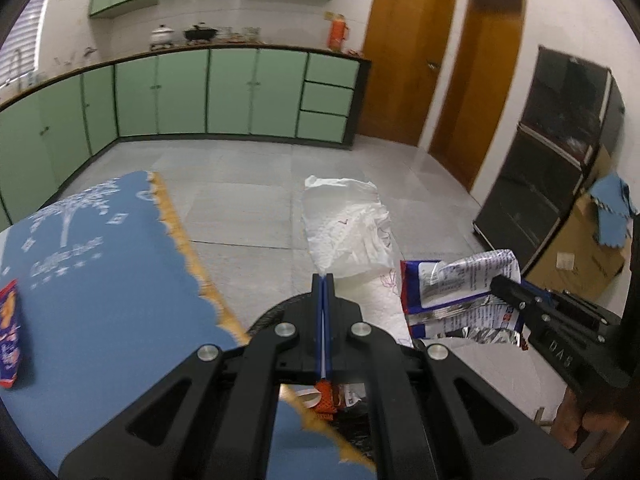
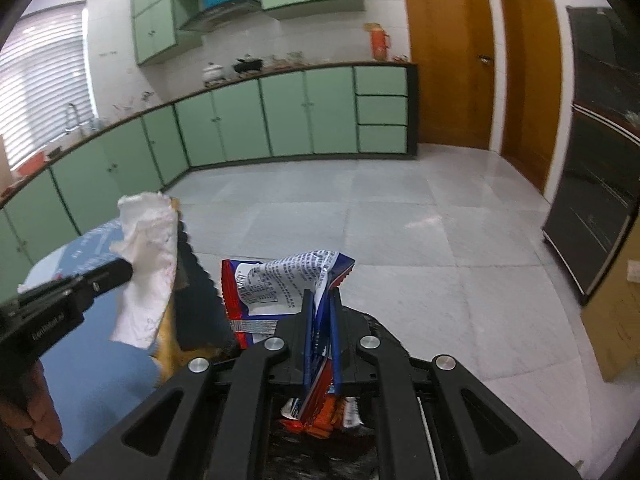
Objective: Collect trash
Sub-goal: 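Carry both items over the black bin and open both tools to drop them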
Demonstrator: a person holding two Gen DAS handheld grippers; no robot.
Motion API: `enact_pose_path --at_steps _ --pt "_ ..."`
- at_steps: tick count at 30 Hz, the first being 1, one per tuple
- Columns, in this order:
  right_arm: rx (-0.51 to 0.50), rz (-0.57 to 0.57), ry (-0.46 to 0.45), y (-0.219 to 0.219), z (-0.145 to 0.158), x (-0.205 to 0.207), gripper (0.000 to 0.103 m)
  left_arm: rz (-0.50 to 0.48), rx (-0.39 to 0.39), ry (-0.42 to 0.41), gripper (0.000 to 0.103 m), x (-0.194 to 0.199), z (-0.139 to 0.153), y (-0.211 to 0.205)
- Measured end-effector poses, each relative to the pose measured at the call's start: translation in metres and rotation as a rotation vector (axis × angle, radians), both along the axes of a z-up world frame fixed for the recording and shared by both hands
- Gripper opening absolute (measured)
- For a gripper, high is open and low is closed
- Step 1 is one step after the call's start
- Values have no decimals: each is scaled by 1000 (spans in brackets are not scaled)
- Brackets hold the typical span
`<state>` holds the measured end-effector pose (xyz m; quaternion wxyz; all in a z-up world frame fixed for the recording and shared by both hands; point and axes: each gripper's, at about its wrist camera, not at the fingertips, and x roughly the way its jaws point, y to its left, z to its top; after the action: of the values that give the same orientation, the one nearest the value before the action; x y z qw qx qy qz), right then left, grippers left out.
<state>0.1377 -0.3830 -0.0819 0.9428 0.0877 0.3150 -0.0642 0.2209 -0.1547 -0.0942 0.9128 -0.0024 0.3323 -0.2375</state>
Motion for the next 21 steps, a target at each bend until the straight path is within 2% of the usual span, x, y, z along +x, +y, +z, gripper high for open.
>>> enact_pose_path --at_steps 8,12,15,18,21 --pt "-1 -54 65 -24 -36 11 8 -51 61 73 0 24 -34 -31" --pt "8 -65 102 -30 -52 23 9 -62 81 103 4 31 -45 -38" --pt "8 -70 124 -33 -62 30 15 -60 78 112 6 33 -46 -37" --pt "12 -73 139 -35 -66 35 32 -55 73 113 11 33 -44 -34" --pt "6 -77 145 -35 -68 34 33 -39 60 109 16 33 -40 -28"
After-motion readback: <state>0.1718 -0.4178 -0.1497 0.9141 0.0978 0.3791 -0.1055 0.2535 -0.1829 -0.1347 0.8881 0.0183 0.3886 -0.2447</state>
